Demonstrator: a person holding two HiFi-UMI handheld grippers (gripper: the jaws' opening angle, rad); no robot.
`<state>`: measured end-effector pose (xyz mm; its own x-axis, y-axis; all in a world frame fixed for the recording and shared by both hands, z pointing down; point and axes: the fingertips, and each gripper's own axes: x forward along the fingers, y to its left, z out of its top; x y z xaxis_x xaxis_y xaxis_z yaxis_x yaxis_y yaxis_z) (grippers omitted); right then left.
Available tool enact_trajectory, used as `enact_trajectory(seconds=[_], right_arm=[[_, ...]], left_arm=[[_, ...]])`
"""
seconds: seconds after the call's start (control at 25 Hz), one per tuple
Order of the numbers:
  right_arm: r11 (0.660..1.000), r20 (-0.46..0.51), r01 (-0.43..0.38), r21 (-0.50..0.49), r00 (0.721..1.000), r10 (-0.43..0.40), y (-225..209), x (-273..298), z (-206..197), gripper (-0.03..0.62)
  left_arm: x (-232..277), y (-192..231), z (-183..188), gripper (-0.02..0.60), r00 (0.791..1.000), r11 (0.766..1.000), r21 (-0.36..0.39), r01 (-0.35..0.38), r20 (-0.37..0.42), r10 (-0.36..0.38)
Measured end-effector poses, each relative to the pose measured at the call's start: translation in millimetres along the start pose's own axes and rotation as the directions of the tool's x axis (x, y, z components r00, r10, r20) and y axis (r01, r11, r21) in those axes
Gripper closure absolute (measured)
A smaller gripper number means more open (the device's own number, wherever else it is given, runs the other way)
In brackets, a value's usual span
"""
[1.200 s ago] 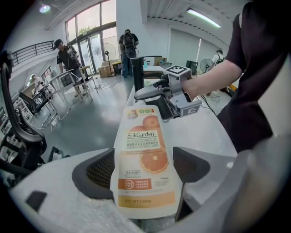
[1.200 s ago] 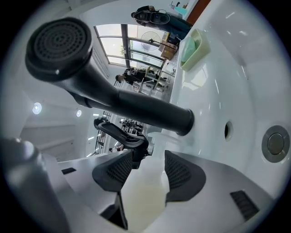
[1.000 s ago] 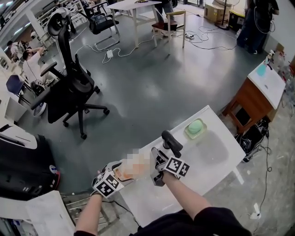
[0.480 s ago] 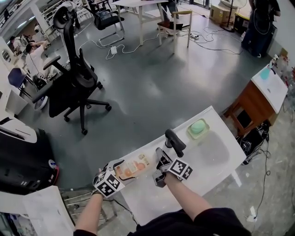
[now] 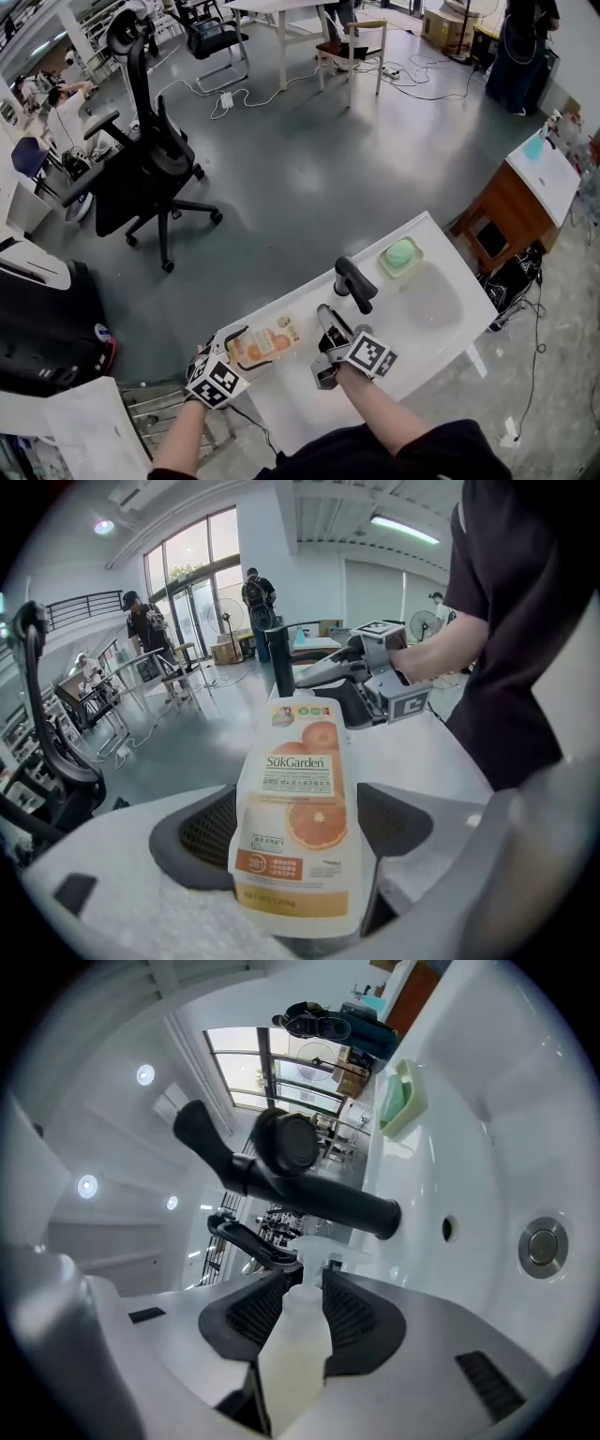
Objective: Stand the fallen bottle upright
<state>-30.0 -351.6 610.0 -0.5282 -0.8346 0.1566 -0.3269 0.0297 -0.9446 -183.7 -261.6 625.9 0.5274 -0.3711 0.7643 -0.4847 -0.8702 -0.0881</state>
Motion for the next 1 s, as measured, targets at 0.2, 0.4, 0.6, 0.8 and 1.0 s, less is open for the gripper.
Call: enact_trajectory(seconds=[0.2,0.4,0.6,0.8,1.0], right_arm=[[0.994,0.0,-0.071,-0.088,0.997,0.072,38.7,-1.9,5.9,0.467],[0.96,-0.026,-0.139,-0.244,0.99,0.137,78.8,3.0,17.2,0.491],[0.921,-0.068,-0.189,-0.34,0.982,0.176,106.3,4.4,26.7,0.491],[0.864,-0.126,-0.241,-0.443,0.97,0.206,134.6,5.2,33.4,0.491],[0.816,-0.169,-0.265,-0.514,0.964,0.207,149.8,6.6,41.6,0.491]], left_arm=[[-11.8,0.5,5.4,0.186,0.994,0.998,-0.039,-0.051,0.091,0.055],[-19.5,1.8,21.2,0.186,0.968,0.987,-0.104,-0.12,0.207,0.14],[-17.7,-0.9,36.0,0.187,0.935,0.97,-0.165,-0.181,0.276,0.221],[-13.8,-2.8,51.1,0.187,0.899,0.947,-0.235,-0.217,0.329,0.288],[-5.4,-1.9,65.0,0.187,0.875,0.93,-0.285,-0.234,0.355,0.329]])
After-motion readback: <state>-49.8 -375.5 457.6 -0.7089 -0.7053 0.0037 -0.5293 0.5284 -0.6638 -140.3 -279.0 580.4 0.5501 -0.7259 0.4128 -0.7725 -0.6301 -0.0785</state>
